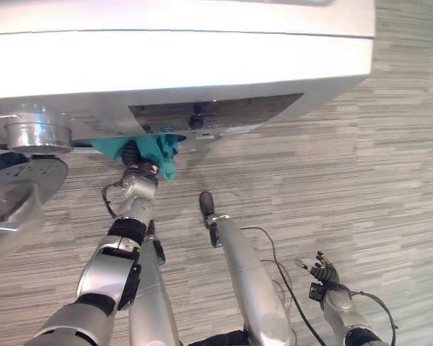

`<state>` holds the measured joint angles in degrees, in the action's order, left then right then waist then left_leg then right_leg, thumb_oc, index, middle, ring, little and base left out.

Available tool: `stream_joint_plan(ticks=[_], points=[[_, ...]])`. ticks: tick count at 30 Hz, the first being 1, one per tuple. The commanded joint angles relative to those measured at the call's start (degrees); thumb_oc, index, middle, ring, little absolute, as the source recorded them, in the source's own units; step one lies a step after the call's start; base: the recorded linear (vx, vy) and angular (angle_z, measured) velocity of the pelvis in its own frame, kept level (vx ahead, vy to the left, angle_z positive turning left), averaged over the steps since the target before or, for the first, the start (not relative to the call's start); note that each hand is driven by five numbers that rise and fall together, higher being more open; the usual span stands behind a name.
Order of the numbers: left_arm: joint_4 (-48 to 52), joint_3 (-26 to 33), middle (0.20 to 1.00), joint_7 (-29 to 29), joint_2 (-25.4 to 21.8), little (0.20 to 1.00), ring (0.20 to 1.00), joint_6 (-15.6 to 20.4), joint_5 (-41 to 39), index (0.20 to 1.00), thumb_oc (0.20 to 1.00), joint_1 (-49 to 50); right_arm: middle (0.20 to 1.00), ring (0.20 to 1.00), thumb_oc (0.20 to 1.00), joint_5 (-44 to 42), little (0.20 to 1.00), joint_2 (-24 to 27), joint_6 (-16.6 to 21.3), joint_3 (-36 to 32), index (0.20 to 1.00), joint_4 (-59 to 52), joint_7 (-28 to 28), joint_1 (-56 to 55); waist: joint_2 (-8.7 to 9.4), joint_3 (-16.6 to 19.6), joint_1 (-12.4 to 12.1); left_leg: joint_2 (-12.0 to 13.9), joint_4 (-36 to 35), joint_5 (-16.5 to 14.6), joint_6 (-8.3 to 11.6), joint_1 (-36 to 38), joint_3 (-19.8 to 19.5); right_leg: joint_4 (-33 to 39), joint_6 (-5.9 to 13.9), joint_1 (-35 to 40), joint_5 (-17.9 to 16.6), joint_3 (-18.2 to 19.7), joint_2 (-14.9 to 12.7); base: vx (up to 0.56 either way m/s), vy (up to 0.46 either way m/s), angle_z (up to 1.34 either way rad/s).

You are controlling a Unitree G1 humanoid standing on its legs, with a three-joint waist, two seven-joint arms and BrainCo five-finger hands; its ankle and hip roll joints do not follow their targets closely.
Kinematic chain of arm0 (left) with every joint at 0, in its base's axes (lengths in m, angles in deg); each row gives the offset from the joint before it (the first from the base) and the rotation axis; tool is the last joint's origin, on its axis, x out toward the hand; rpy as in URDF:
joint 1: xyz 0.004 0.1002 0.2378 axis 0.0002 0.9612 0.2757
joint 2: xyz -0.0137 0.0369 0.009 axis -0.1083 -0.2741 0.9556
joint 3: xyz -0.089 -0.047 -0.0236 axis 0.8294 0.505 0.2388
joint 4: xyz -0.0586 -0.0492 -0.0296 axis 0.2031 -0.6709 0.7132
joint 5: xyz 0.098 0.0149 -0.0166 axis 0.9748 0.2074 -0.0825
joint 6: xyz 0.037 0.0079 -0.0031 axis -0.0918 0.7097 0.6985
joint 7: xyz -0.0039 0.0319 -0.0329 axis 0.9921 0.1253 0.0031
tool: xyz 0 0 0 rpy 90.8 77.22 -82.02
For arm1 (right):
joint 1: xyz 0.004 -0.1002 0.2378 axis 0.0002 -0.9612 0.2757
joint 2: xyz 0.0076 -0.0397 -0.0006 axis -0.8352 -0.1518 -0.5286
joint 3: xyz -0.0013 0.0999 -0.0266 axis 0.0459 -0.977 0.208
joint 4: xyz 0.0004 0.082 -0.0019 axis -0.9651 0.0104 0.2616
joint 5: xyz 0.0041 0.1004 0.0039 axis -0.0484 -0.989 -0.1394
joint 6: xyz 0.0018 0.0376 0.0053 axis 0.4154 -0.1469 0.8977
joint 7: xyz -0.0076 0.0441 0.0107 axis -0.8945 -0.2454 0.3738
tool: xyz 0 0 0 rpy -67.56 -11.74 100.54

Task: Grab the laundry basket,head to the washer,open it,put in the laundry and shut it.

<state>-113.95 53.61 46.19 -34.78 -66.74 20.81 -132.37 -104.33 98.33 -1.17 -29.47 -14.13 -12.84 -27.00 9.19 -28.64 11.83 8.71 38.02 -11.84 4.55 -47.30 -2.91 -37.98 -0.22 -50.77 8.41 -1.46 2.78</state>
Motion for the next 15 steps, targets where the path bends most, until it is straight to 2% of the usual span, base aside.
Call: stream_joint_plan(ticks=[1,3,4,7,15], points=[[1.35,-0.07,0.200,-1.14,-1.99,0.200,0.200,4.82,-1.62,0.200,0.200,1.31,1.000,1.000,1.000,-2.03,1.000,0.58,0.79,0.65,1.000,-0.81,-0.31,-4.12,-0.08,3.65,-0.38,-0.52,9.38,-8.66,-3.38,-4.12,0.51,-1.79,5.01,1.89,6.37,1.84,-1.91,0.03,0.020,-0.14],[0.24,1.14,0.200,-2.37,-2.88,0.200,0.200,5.80,-2.56,0.200,0.200,-0.88,1.000,1.000,1.000,-2.19,1.000,0.48,0.82,1.20,1.000,-0.99,-0.45,-3.99,0.92,3.80,-0.32,-0.09,11.48,-9.98,-3.67,-5.65,0.25,-2.74,5.33,0.88,6.68,1.41,-1.76,0.04,0.037,-0.11],[-1.98,2.22,0.200,-3.78,-3.74,0.200,0.200,6.42,-2.87,0.200,0.200,-2.68,1.000,1.000,1.000,-2.30,1.000,0.30,0.95,2.03,1.000,-0.96,-0.47,-4.12,2.04,3.69,-0.37,0.27,14.32,-11.41,-4.07,-7.43,0.01,-4.36,5.60,-0.40,6.88,0.82,-1.52,0.05,0.048,-0.06],[-4.42,2.86,0.200,-4.85,-4.98,0.200,0.200,6.72,-2.86,0.200,0.200,-5.43,1.000,1.000,1.000,-2.20,1.000,0.32,1.05,3.43,1.000,-1.21,-0.41,-3.55,3.05,3.69,-0.42,0.84,17.68,-12.84,-4.26,-10.17,-0.51,-6.50,5.97,-2.37,7.29,0.06,-1.37,0.03,0.039,-0.11],[-12.99,2.67,0.200,-8.24,-10.04,0.200,0.200,6.49,-3.42,0.200,0.200,-16.54,1.000,1.000,1.000,-2.47,1.000,1.43,2.31,5.99,1.000,-4.17,-1.35,-2.15,3.86,5.22,1.44,1.74,22.87,-15.00,-4.03,-15.75,-0.73,-10.90,5.96,-7.94,8.00,-0.92,-1.35,0.02,0.026,-0.03]])
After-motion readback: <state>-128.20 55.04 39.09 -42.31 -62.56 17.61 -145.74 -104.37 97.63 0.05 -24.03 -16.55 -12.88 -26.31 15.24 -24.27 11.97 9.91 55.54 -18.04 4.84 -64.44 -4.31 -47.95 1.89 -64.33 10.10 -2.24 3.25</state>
